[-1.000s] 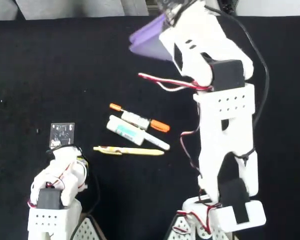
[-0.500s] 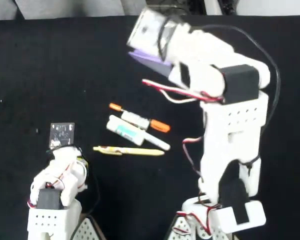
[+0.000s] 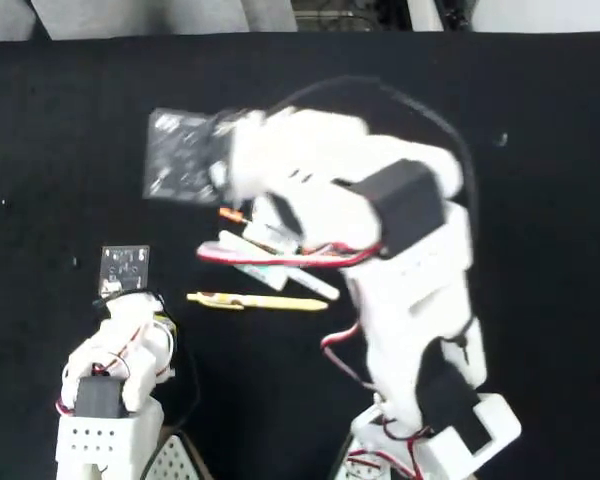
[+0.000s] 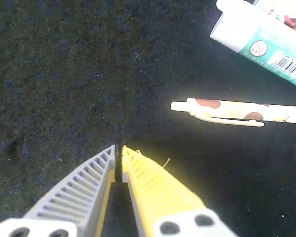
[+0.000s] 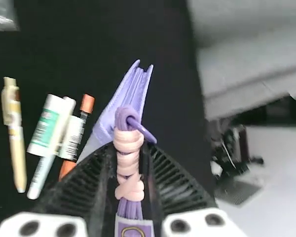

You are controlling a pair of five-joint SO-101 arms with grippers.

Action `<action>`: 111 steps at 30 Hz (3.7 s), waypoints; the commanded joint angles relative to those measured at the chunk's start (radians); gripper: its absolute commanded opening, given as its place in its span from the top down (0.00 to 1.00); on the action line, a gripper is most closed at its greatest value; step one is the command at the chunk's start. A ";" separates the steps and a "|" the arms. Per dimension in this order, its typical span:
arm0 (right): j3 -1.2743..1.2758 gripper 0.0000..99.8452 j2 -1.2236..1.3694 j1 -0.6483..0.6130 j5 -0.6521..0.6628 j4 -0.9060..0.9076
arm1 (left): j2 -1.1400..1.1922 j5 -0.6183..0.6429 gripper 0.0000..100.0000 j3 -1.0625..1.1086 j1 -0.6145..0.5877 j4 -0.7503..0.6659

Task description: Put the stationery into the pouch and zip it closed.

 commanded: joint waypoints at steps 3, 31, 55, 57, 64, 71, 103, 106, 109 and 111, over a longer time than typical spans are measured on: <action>0.110 0.99 -0.004 -0.100 0.002 -0.086 | 0.000 0.008 0.97 0.022 0.010 -0.018; 0.143 0.99 0.125 0.049 -0.428 -0.999 | 0.000 0.008 0.97 0.022 0.010 -0.018; 0.140 0.99 0.306 0.364 -0.543 -0.928 | 0.000 0.008 0.97 0.022 0.010 -0.018; 0.140 0.99 0.306 0.427 -0.542 -0.899 | 0.000 0.008 0.97 0.022 0.010 -0.018; 0.140 0.99 0.306 0.605 -0.539 -0.839 | 0.000 0.008 0.97 0.022 0.010 -0.018; 0.142 0.99 0.294 0.715 -0.529 -0.726 | 0.000 0.008 0.97 0.022 0.010 -0.018; 0.325 0.99 0.071 0.028 -0.278 0.025 | 0.000 0.008 0.97 0.022 0.010 -0.018; 0.338 0.99 0.071 -0.029 -0.282 0.023 | 0.000 0.008 0.97 0.022 0.010 -0.018; 0.337 0.99 0.071 -0.046 -0.348 -0.011 | 0.000 0.008 0.97 0.022 0.010 -0.018; 0.337 0.99 0.071 -0.041 -0.382 -0.035 | 0.000 0.008 0.97 0.022 0.010 -0.018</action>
